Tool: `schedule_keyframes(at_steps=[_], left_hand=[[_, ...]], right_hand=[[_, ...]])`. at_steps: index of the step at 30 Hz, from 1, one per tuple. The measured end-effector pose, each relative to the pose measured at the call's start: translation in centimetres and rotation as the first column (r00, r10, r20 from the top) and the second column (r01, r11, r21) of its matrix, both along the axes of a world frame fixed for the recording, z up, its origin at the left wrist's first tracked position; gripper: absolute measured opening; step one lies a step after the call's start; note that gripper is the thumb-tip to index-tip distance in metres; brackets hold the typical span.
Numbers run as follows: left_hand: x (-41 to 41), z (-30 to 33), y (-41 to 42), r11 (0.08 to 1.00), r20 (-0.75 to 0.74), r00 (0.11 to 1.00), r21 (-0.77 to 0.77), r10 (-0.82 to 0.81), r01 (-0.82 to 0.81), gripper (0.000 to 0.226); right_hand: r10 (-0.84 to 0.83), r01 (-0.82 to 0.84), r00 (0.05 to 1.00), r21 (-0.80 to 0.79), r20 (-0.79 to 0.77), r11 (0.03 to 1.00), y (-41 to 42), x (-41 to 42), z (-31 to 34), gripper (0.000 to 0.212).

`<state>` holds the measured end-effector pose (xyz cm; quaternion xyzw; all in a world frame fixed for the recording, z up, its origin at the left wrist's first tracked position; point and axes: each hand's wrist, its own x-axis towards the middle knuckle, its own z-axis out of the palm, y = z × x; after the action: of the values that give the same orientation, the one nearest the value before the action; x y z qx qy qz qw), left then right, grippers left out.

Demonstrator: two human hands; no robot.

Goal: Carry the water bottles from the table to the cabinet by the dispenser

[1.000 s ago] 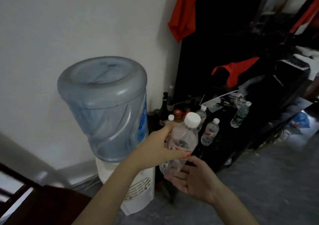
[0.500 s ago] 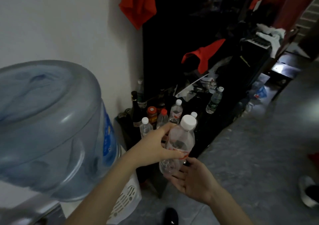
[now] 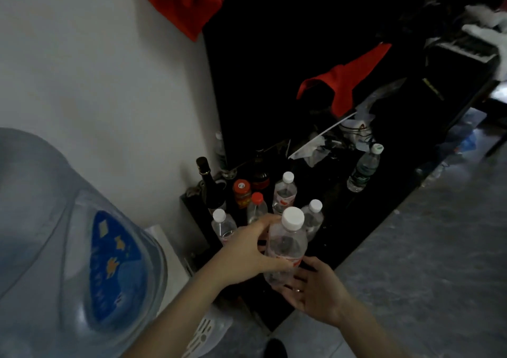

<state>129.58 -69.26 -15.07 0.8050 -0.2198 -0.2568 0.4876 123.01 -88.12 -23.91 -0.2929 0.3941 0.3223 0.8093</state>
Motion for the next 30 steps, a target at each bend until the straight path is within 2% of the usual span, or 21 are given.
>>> schedule_keyframes(at_steps=[10,16,19,25,30], left_hand=[[2.0,-7.3,-3.1,0.987,-0.082,0.984,0.006,0.158,-0.158,0.067],[3.7,-12.7,-4.2,0.964,-0.090,0.960,0.009,0.264,-0.265,0.065],[4.2,-15.2,-4.4,0.949,-0.076,0.946,-0.008,0.314,-0.316,0.066],[4.7,-18.1,-4.7,0.944,-0.077,0.942,-0.018,0.326,-0.329,0.064],[4.8,-19.8,-4.9,0.949,-0.073,0.948,-0.038,0.311,-0.314,0.063]], right_hand=[[-0.007,0.002,0.992,-0.041,-0.123,0.999,-1.8,4.5,-7.3,0.047],[-0.121,0.106,0.987,-0.141,-0.105,0.984,-1.2,7.1,-10.4,0.036],[-0.131,0.114,0.989,-0.203,-0.069,0.972,-0.9,7.7,-12.4,0.039],[-0.136,0.105,0.987,-0.296,-0.087,0.949,-0.6,8.3,-14.4,0.027],[-0.141,0.112,0.988,-0.325,-0.065,0.939,-0.6,8.9,-15.6,0.032]])
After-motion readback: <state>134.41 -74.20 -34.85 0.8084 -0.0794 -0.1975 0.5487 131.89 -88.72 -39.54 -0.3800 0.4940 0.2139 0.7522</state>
